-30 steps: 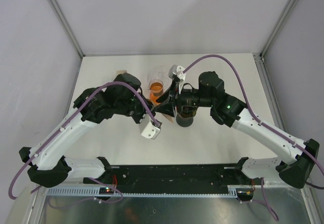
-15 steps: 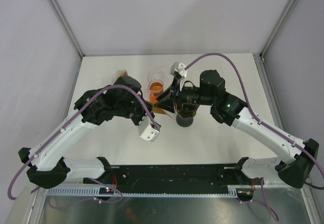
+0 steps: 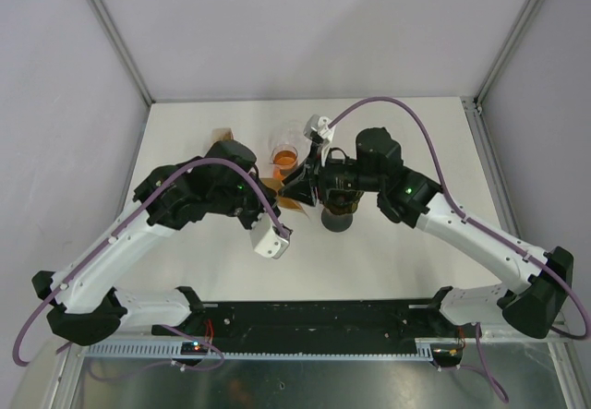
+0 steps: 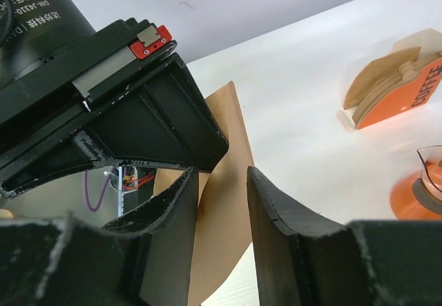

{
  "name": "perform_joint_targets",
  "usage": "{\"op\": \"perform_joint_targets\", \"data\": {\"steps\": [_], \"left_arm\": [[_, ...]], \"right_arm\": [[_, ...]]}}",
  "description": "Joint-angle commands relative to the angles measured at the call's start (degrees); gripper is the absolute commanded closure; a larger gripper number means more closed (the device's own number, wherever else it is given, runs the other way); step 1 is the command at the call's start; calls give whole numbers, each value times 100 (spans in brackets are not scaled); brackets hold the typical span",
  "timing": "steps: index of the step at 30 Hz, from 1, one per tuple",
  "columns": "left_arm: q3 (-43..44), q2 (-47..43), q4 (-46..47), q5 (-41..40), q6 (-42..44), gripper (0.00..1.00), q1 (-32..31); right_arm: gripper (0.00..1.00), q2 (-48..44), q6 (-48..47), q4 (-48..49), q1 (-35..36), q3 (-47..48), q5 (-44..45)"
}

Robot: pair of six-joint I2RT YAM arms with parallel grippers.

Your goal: Place the coffee filter in the dripper

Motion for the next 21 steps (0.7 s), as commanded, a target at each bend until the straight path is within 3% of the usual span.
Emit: {"op": "perform_joint_targets", "data": {"steps": [1,6,12,15,21], "left_arm": [[180,-49,26,-112,146,100,-42],[234,-36,21,-233,139,100,-43],[122,-105,23,-254,178,100,-48],[104,-120,27,-255,224,100,-44],[59,-119,26,-341,308,100,-41]], "right_arm": [[61,10,-175,-59,151,224,523],[59,12,-418,-435,370,224,1772],[54,-64,-535,-590,497,224,2661],[52,-59,-591,-578,514,224,2528],[44,65,-504,-330,534,224,1388]]}}
